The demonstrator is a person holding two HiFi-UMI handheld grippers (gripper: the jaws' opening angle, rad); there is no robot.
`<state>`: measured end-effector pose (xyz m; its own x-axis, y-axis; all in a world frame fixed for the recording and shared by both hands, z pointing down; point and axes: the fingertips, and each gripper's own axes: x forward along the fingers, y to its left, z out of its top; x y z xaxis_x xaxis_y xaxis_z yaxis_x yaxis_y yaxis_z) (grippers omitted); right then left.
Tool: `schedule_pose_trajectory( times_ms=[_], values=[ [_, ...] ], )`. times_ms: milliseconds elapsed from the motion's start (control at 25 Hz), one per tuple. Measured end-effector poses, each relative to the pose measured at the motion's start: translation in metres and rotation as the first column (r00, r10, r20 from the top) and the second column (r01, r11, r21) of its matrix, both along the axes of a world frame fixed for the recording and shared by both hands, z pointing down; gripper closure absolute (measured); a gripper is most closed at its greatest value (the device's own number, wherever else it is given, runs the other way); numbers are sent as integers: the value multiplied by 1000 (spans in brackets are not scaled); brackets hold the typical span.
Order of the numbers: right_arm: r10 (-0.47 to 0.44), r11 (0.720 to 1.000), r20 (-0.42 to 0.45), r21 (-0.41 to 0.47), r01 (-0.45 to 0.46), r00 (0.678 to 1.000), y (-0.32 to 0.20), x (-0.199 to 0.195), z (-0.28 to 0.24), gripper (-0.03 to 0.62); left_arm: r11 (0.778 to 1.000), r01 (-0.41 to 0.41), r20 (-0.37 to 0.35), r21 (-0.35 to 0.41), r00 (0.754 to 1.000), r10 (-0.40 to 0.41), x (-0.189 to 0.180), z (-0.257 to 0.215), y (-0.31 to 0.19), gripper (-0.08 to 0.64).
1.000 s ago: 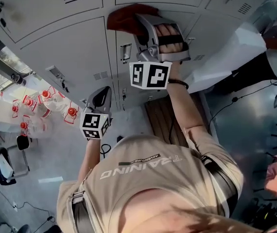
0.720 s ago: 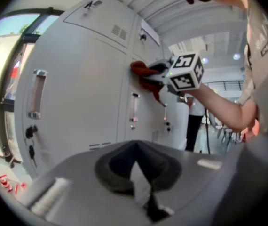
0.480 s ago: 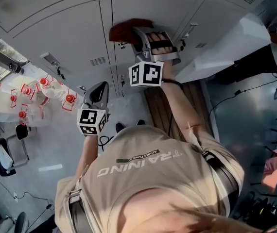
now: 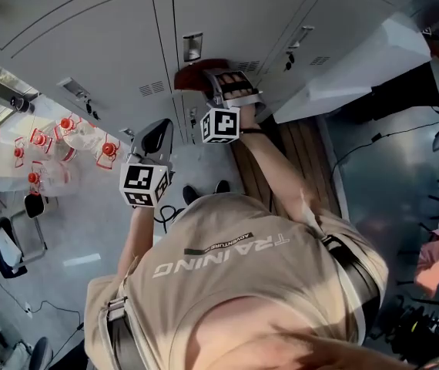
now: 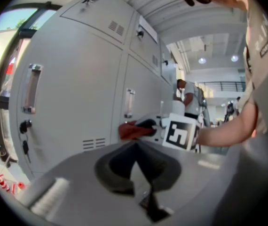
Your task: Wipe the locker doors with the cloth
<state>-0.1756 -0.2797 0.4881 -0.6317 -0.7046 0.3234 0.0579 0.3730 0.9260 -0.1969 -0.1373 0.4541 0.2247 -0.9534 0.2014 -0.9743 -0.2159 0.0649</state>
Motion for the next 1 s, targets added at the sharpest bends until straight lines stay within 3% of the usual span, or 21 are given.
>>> schedule_pose_trajectory(
  times_ms=[280,440,560,760,1000],
  values=[
    [-4,970,-185,-240,-41,983,-1,4,115,535,1000,21,-21,-22,1000,-22,-5,11,6,554],
    [-15,962,-191,-272,-38,981,4,10,132,535,999,34,-30,-23,999,-35,-8,13,10,554],
    [-26,977,-134,-215,-3,991,14,16,83,535,998,56,-35,-18,998,-56,-13,15,11,554],
    [-21,999,32,-32,22,999,28,42,-69,535,999,52,-49,-3,997,-52,-9,14,3,554],
    [18,976,223,208,-65,975,29,72,-233,535,999,-20,-33,29,999,21,15,0,-15,554]
  ],
)
